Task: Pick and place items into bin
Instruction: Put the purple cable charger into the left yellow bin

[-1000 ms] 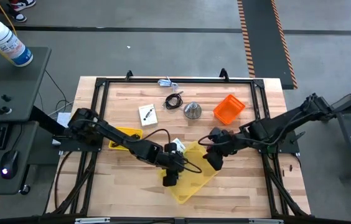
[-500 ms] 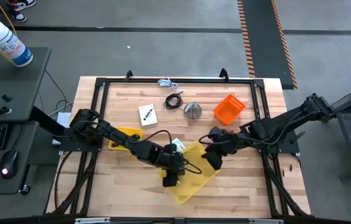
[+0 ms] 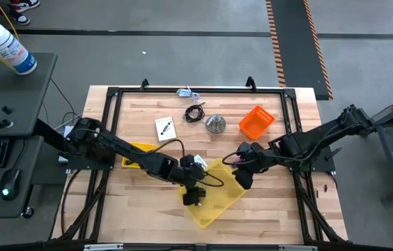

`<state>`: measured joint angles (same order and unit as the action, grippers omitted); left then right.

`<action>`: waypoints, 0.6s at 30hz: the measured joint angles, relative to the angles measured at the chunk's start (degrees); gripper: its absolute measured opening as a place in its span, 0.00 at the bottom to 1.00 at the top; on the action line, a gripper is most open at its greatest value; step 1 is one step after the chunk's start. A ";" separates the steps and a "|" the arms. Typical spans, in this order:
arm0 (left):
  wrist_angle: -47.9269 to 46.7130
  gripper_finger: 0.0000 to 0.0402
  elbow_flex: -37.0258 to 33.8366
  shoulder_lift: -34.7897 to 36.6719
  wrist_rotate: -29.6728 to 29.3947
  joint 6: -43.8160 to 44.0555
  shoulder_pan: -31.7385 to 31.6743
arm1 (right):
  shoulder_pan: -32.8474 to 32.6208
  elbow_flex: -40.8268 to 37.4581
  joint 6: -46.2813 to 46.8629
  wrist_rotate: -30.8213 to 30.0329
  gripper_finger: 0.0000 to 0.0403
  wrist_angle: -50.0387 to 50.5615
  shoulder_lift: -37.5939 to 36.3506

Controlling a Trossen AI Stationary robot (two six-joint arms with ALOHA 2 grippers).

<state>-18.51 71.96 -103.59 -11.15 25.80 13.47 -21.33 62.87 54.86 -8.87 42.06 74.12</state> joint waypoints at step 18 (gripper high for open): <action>-13.10 0.53 0.00 10.48 -5.60 3.33 -7.97 | 10.55 0.00 -17.99 2.18 0.38 15.93 -5.98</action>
<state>-31.61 71.96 -93.11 -16.75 29.14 5.50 -10.78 62.87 36.87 -6.69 57.99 68.14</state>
